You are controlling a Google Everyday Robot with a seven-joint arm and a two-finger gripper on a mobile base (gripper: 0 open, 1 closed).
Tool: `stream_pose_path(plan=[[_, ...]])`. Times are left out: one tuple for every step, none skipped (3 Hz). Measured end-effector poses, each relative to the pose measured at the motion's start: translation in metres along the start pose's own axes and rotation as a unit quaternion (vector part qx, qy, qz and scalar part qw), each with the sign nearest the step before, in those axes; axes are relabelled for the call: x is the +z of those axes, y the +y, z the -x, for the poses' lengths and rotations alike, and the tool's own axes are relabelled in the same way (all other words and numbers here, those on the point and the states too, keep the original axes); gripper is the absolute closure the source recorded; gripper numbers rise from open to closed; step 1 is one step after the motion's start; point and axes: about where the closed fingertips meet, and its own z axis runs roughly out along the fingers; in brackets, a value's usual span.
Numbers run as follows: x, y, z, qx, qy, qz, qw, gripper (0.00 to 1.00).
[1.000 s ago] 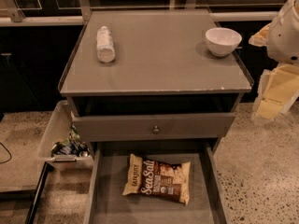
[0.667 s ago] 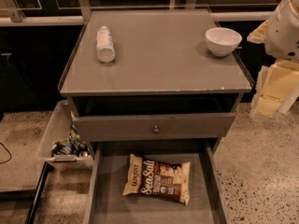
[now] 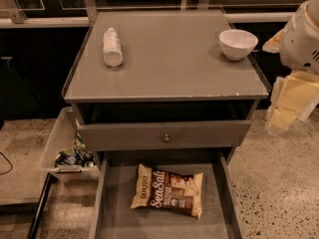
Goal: Pick brown chip bag from middle drawer and place on counter
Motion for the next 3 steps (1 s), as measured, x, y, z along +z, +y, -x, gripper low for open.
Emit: stream_pose_path(plan=[[0.046,0.021,-0.014,0.013,-0.005,0.033,0.9993,0.0],[0.095,0.05,-0.032,0.014,-0.02,0.054,0.9982,0.0],[0.146,0.069,-0.045,-0.003,-0.042,0.05,0.9979,0.0]])
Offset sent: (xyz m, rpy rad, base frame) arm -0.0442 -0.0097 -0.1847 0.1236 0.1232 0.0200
